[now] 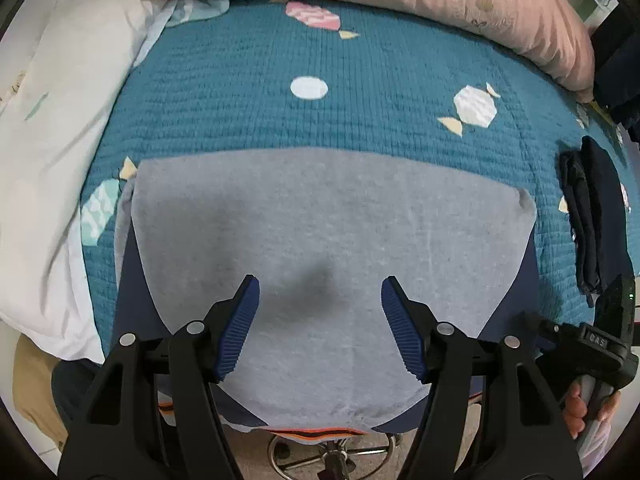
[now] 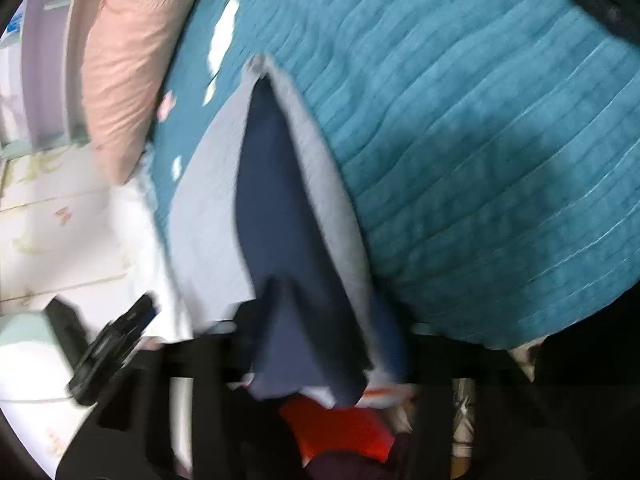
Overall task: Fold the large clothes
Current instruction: 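Grasp the folded jacket edge with the right tool while the left tool moves over it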
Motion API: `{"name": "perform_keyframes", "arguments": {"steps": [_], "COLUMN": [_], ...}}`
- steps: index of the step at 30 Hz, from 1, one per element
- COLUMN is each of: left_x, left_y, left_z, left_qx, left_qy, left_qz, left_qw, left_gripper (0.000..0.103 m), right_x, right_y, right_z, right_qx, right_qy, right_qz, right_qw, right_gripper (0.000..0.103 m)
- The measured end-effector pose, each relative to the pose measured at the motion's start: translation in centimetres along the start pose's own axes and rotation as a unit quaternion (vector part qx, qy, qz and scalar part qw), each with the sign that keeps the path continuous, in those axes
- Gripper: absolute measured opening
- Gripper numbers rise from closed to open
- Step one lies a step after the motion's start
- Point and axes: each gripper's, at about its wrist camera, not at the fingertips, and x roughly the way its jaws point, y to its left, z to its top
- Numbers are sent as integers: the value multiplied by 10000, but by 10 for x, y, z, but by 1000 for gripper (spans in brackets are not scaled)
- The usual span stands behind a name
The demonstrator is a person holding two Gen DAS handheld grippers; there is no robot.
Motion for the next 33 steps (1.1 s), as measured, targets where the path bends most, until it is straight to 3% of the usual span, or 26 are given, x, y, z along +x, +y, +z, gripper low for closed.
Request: {"name": "perform_keyframes", "arguments": {"steps": [5, 8, 11, 13, 16, 20, 22, 25, 26, 27, 30, 33], "left_x": [4, 4, 5, 9, 13, 21, 23, 29, 31, 35, 52, 97], "left_y": [0, 0, 0, -1, 0, -1, -3, -5, -6, -7, -8, -12], "left_z": [-1, 0, 1, 3, 10, 33, 45, 64, 69, 76, 87, 89], "left_qx": [-45, -47, -69, -99, -160, -419, -502, -538, -519, -461, -417, -386], "left_qy": [54, 39, 37, 64, 30, 82, 102, 242, 259, 297, 340, 936], "left_qz": [-5, -30, -105, -189, -349, -757, -922, -967, -976, -907, -771, -698], "left_qw": [10000, 10000, 9999, 9998, 9993, 9962, 9944, 9936, 9935, 9944, 9956, 9924], "left_gripper": [65, 65, 65, 65, 65, 64, 56, 31, 16, 8, 4, 3], "right_x": [2, 20, 22, 19, 12, 24, 37, 38, 38, 38, 41, 38], "right_y": [16, 15, 13, 19, 41, 47, 43, 31, 27, 26, 28, 26], "right_z": [-2, 6, 9, 6, -5, -3, -2, 2, 3, 3, 5, 4], "right_qx": [-442, -570, -299, -477, -935, -946, -836, -589, -500, -477, -524, -477], "right_qy": [118, 74, 87, 110, 52, -3, 1, 62, 84, 85, 67, 97], "right_qz": [23, -531, -282, -353, -246, -740, -912, -688, -608, -586, -694, -727], "right_qw": [9990, 9969, 9991, 9982, 9953, 9928, 9923, 9959, 9969, 9971, 9962, 9962], "right_gripper": [38, 42, 44, 26, 22, 22, 23, 24, 24, 24, 24, 25]}}
